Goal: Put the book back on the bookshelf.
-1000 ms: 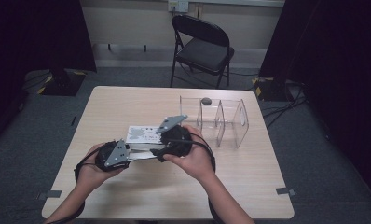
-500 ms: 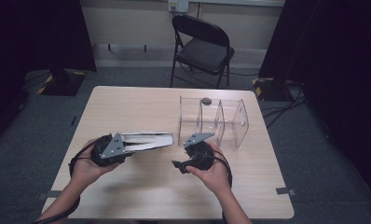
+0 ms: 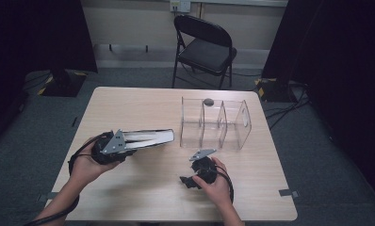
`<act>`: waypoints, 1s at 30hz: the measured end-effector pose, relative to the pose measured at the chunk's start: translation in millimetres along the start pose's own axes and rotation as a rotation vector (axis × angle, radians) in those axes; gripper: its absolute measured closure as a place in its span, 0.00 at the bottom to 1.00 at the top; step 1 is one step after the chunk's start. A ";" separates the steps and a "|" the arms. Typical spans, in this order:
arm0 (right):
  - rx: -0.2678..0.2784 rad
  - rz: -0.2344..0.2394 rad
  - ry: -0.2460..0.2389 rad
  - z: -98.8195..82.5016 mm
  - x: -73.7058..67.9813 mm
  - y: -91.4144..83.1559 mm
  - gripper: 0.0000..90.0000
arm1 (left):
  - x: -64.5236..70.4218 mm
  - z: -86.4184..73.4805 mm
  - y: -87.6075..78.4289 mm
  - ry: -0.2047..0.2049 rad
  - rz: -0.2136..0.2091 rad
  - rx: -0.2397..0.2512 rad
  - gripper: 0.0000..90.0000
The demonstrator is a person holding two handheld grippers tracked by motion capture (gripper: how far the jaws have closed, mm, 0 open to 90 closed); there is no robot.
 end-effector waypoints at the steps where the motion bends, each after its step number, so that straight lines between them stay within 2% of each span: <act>1: -0.003 -0.003 -0.004 -0.8 0.3 0.5 0.19 | -0.7 0.6 -0.3 -0.003 -0.003 -0.003 0.78; 5: 0.014 -0.009 -0.003 -2.1 0.9 2.1 0.17 | -2.4 2.0 -0.3 -0.010 -0.009 -0.008 0.79; 9: 0.042 -0.067 -0.051 -4.7 0.3 6.0 0.14 | -4.6 3.5 -0.8 -0.001 -0.019 -0.024 0.79; 15: 0.068 -0.057 -0.046 -5.7 0.7 7.2 0.13 | -6.6 4.8 -2.9 -0.014 -0.034 -0.029 0.80; 17: 0.086 -0.065 -0.031 -6.6 1.0 7.6 0.13 | -6.6 5.7 -4.5 -0.014 -0.048 -0.036 0.80; 18: 0.095 -0.065 -0.037 -6.4 1.5 8.1 0.13 | -7.1 6.5 -6.5 -0.011 -0.066 -0.044 0.80; 21: 0.123 -0.056 -0.045 -6.8 2.7 9.6 0.13 | -8.2 7.3 -9.5 -0.017 -0.080 -0.053 0.81; 25: 0.118 -0.058 -0.041 -7.1 2.4 9.4 0.13 | -9.1 8.6 -11.8 -0.026 -0.093 -0.046 0.82; 27: 0.121 -0.058 -0.048 -6.6 2.9 9.8 0.12 | -8.6 8.3 -13.3 -0.027 -0.101 -0.059 0.82; 29: 0.121 -0.059 -0.048 -6.6 2.9 9.8 0.12 | -7.8 9.3 -13.3 -0.025 -0.101 -0.047 0.83; 30: 0.121 -0.058 -0.048 -6.6 2.9 9.8 0.12 | -6.6 10.3 -14.4 -0.013 -0.119 -0.048 0.83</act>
Point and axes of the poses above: each handheld gripper's, and its own axes: y roughly forward along the jaws, z roughly out of its top, x roughly to its right, the point moved 5 cm from there along y, roughly forward along the jaws, and after that the axes turned 1 degree about y, right-handed, at the moved point
